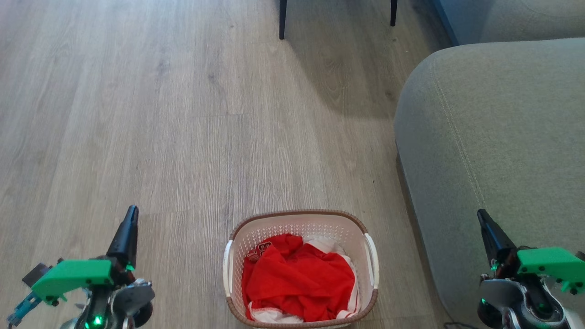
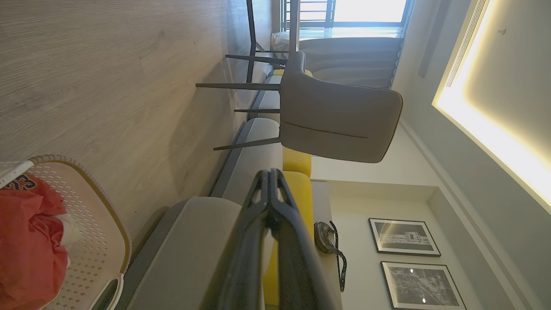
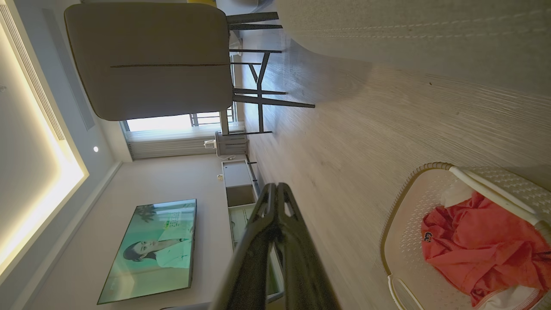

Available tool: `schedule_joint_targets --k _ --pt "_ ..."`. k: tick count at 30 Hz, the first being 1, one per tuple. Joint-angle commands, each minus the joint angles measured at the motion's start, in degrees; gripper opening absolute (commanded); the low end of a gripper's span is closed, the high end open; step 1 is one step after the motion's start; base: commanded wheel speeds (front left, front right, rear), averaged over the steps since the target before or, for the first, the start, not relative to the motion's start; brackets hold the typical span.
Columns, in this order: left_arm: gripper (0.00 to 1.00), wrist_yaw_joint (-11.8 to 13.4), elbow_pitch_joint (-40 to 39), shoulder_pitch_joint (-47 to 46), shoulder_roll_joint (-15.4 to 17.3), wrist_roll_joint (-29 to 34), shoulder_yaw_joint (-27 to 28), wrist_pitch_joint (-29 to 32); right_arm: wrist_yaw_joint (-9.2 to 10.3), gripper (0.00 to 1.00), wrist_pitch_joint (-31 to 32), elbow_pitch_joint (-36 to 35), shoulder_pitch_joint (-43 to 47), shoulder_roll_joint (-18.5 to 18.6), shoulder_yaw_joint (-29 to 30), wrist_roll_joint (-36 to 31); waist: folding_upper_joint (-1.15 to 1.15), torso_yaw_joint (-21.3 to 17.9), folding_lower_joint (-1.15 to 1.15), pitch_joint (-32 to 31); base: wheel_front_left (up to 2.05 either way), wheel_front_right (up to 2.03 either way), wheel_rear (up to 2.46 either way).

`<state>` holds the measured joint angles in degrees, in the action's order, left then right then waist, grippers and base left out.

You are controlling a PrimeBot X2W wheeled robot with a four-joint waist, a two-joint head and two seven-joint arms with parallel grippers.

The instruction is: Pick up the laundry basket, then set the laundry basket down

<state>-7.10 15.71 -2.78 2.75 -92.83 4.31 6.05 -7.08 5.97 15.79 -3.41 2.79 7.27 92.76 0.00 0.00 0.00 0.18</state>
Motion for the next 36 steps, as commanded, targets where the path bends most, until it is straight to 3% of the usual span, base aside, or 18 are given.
schedule_joint_targets --k 1,12,13,17,36 --pt "0.0 -0.39 -1.67 -3.4 0.29 0.52 2.03 0.3 -0.41 0.0 0.35 -1.78 -2.76 0.27 -0.95 -0.44 0.0 0.0 0.0 0.0 0.0 0.0 0.0" --pt "0.0 -0.39 -1.67 -3.4 0.26 0.55 2.07 0.33 -0.41 0.0 0.39 -1.78 -2.76 0.24 -0.9 -0.47 0.0 0.0 0.0 0.0 0.0 0.0 0.0" --pt "1.0 0.0 -0.01 0.0 -0.02 0.07 0.03 0.0 0.0 1.0 -0.01 -0.01 -0.01 -0.09 0.04 0.0 0.0 0.0 0.0 0.0 0.0 0.0 0.0" --pt "1.0 0.07 3.26 2.14 -0.26 0.07 -0.15 -0.05 0.0 1.0 -0.04 3.2 1.73 -0.71 -0.14 -0.02 0.0 0.0 0.0 0.01 0.0 0.0 0.0" --pt "1.0 0.0 1.58 1.19 -0.21 2.34 0.03 -3.07 -0.06 1.0 -3.05 0.76 0.72 -0.6 1.02 -4.59 0.0 -0.16 0.0 -0.07 0.0 0.0 0.0"
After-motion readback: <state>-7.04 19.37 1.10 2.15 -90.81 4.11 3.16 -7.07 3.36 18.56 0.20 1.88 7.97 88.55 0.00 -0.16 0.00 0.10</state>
